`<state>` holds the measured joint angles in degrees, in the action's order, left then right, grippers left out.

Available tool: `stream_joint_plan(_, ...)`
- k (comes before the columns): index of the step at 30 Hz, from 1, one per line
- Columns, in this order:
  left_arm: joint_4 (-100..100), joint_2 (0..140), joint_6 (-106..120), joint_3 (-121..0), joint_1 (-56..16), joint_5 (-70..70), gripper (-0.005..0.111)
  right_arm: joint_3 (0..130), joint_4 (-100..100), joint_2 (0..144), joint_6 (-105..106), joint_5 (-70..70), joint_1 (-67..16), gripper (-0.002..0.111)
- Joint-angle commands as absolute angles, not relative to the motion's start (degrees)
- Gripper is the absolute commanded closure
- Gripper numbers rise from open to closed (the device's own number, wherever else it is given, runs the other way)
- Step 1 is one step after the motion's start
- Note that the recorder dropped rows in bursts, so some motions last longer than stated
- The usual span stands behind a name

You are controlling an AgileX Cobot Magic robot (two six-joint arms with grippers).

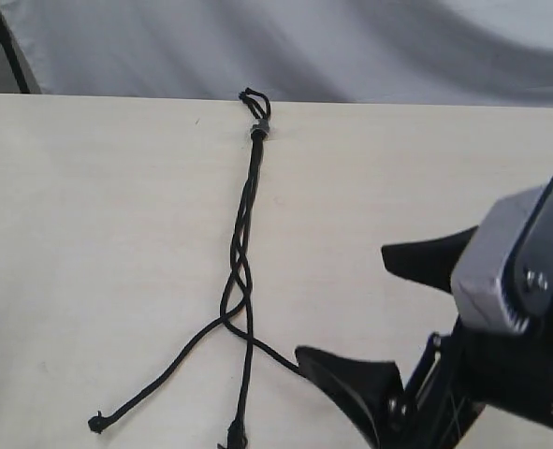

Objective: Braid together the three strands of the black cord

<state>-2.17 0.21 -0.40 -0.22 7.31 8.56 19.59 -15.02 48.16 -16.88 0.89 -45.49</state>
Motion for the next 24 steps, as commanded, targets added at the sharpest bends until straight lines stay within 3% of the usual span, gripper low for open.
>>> stream_joint_plan(1,-1.6,0.0,-0.3,0.0,7.5,8.5,0.105,12.6,-14.8,48.2,-16.7,-4.4,-45.4,0.004)
stream_joint_plan(6,-1.6,0.0,-0.3,0.0,7.5,8.5,0.105,4.0,-14.8,40.7,-16.7,-4.7,-42.7,0.004)
stream_joint_plan(18,-1.6,0.0,-0.3,0.0,7.5,8.5,0.105,1.0,-14.8,15.5,-16.7,-6.0,-6.9,0.004)
stream_joint_plan(24,-1.6,0.0,-0.3,0.0,7.5,8.5,0.105,1.0,-14.8,6.6,-16.7,-5.8,0.6,0.004)
